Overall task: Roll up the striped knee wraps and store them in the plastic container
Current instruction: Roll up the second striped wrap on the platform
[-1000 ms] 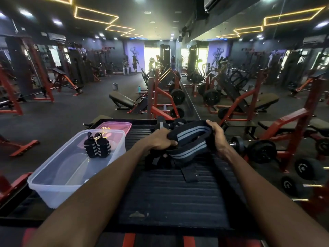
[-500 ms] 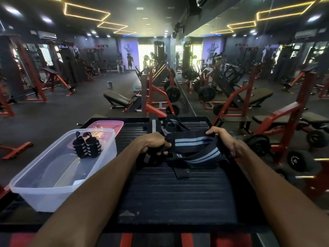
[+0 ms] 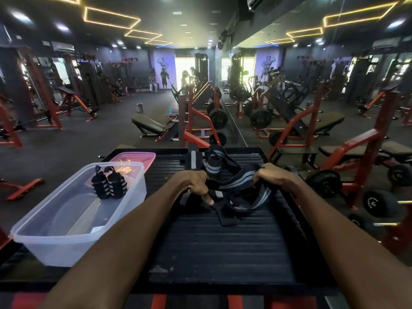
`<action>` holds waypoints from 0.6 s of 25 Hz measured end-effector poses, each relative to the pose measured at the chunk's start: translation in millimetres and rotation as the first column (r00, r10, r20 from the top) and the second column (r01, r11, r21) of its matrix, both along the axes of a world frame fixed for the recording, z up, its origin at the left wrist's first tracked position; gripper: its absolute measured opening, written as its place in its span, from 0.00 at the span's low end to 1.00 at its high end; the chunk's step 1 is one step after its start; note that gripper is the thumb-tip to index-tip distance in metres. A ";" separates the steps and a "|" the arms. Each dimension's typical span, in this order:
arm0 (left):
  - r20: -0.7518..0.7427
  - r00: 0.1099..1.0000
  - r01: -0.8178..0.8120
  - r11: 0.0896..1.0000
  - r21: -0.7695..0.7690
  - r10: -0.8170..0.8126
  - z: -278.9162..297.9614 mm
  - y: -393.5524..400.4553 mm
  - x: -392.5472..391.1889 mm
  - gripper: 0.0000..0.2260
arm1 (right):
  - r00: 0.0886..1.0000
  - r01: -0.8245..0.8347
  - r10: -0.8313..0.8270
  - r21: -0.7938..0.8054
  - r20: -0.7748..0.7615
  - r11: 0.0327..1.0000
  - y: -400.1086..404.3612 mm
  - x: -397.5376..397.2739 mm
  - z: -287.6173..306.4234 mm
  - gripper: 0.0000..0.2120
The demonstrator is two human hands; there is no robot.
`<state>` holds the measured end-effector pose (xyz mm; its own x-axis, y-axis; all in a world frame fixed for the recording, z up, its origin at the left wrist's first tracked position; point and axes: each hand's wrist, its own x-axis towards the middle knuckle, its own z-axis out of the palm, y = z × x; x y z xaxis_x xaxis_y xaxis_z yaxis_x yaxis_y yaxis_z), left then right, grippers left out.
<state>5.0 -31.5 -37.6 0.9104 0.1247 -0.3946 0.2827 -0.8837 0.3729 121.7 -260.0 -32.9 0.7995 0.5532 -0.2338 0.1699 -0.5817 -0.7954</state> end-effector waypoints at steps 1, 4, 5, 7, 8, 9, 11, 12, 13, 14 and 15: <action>-0.002 1.000 0.012 1.000 -0.012 -0.012 -0.1 -0.5 -1.3 0.30 | 0.999 -0.045 0.046 -0.081 0.005 0.996 -1.7 -3.1 5.4 0.08; 0.097 0.995 0.026 0.994 -0.103 -0.016 -4.8 4.3 -2.9 0.18 | 0.992 -0.119 0.107 -0.237 -0.063 0.964 -6.9 -4.9 17.1 0.16; 0.134 0.991 0.015 0.987 -0.159 0.007 -5.6 6.5 -4.3 0.14 | 0.993 -0.105 0.086 -0.253 -0.084 0.962 -9.1 -3.7 19.4 0.15; 0.188 0.975 -0.064 0.965 -0.253 0.114 -6.1 13.8 -6.9 0.13 | 0.993 -0.076 0.048 -0.266 -0.112 0.961 -14.6 -1.5 20.1 0.11; 0.211 0.959 -0.124 0.948 -0.293 0.191 -5.9 18.9 -7.0 0.14 | 0.991 -0.084 0.050 -0.291 -0.121 0.953 -17.7 0.8 18.3 0.12; 0.241 0.934 -0.181 0.930 -0.321 0.265 -4.9 24.0 -6.5 0.14 | 0.991 -0.088 0.050 -0.315 -0.128 0.945 -19.1 3.8 16.1 0.14; 0.310 0.879 -0.267 0.912 -0.311 0.363 -2.6 32.6 -4.8 0.17 | 0.997 -0.056 0.034 -0.313 -0.075 0.948 -18.6 7.1 10.7 0.12; 0.333 0.861 -0.295 0.910 -0.291 0.385 -0.9 34.8 -4.6 0.18 | 1.000 -0.007 0.011 -0.299 0.014 0.954 -16.8 10.8 9.2 0.09; 0.337 0.861 -0.299 0.915 -0.273 0.382 2.0 35.0 -5.7 0.18 | 0.992 0.050 -0.016 -0.280 0.122 0.959 -14.5 14.7 7.4 0.06; 0.316 0.880 -0.284 0.926 -0.250 0.355 4.4 36.2 -6.9 0.17 | 0.973 0.104 -0.048 -0.242 0.225 0.965 -12.3 18.0 4.4 0.06; 0.273 0.910 -0.253 0.940 -0.227 0.311 7.4 36.7 -9.0 0.15 | 0.950 0.161 -0.103 -0.179 0.295 0.971 -10.8 23.1 0.4 0.07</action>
<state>-4.1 5.1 -30.2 0.9263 0.3465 -0.1483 0.3591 -0.6919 0.6263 144.8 -270.8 -32.4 0.9111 0.4038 -0.0822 0.2811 -0.7548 -0.5926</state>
